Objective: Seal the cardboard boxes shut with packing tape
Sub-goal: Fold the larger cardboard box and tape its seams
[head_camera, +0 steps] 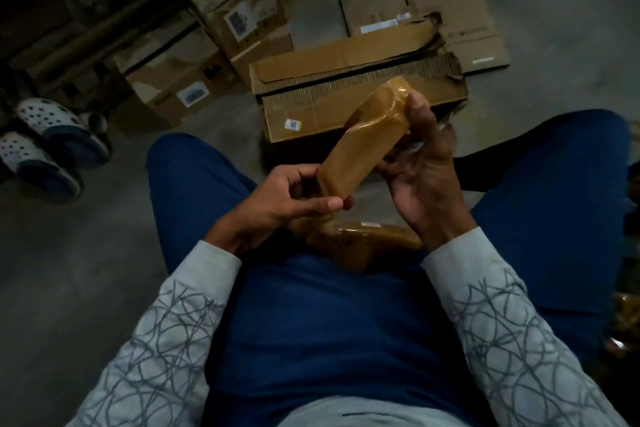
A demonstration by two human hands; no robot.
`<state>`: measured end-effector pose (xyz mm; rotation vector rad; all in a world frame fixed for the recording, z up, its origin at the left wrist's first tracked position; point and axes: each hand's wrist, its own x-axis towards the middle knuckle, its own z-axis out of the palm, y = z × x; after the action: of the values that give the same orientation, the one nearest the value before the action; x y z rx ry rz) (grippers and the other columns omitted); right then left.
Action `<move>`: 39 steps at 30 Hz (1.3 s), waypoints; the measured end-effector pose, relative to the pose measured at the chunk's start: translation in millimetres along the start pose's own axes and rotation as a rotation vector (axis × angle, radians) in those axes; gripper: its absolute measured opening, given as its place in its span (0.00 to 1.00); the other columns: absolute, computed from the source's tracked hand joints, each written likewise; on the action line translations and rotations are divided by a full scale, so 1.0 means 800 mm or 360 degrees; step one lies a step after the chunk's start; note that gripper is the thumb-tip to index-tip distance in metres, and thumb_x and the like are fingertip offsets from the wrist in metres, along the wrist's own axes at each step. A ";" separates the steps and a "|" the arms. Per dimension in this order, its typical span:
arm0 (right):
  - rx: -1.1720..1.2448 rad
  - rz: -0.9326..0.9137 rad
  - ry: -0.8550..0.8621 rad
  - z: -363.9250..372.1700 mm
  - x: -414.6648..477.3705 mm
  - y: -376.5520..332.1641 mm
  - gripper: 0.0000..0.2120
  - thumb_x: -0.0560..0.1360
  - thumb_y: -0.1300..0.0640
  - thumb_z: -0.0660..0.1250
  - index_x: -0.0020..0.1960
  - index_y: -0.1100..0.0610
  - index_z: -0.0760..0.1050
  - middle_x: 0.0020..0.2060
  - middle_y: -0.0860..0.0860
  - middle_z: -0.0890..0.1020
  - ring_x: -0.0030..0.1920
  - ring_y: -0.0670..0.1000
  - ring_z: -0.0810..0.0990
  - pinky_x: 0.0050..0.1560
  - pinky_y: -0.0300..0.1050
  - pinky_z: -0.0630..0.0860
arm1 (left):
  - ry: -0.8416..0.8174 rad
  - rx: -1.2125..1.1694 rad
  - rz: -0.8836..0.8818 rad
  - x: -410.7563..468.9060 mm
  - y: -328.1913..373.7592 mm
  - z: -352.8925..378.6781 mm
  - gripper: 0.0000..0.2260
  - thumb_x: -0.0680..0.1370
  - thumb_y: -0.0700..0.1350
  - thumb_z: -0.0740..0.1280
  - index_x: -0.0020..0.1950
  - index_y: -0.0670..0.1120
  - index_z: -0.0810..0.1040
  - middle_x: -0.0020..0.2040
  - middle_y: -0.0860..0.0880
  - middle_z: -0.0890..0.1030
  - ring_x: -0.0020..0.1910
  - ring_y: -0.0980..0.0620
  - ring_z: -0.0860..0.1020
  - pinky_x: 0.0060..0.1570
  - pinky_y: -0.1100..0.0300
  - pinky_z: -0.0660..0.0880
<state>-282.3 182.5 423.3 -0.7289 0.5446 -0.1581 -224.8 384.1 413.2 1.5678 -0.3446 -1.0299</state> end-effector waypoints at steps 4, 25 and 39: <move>0.0303 0.0154 0.0092 0.002 0.006 -0.012 0.37 0.73 0.41 0.72 0.75 0.57 0.67 0.67 0.62 0.77 0.67 0.66 0.75 0.67 0.70 0.70 | 0.0017 -0.0079 0.0027 0.020 0.005 0.011 0.18 0.76 0.41 0.72 0.64 0.40 0.74 0.49 0.39 0.85 0.40 0.42 0.83 0.46 0.49 0.81; 0.0166 0.0754 -0.0512 -0.023 -0.010 -0.018 0.38 0.67 0.45 0.77 0.73 0.57 0.72 0.68 0.60 0.75 0.68 0.62 0.74 0.60 0.70 0.72 | 0.0633 0.1196 0.0933 0.106 0.025 -0.051 0.10 0.73 0.47 0.76 0.51 0.46 0.87 0.45 0.49 0.87 0.42 0.55 0.84 0.44 0.52 0.81; -0.0436 0.0617 -0.0031 -0.021 -0.004 0.027 0.27 0.69 0.52 0.77 0.63 0.65 0.79 0.49 0.57 0.86 0.49 0.54 0.86 0.46 0.52 0.83 | 0.0973 -0.0286 -0.0752 0.097 -0.032 0.015 0.13 0.78 0.47 0.69 0.61 0.45 0.78 0.62 0.41 0.81 0.51 0.46 0.82 0.44 0.57 0.80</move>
<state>-295.1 189.8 399.9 -0.8744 0.6864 0.2890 -197.2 328.8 358.3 1.7455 0.5459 -0.8400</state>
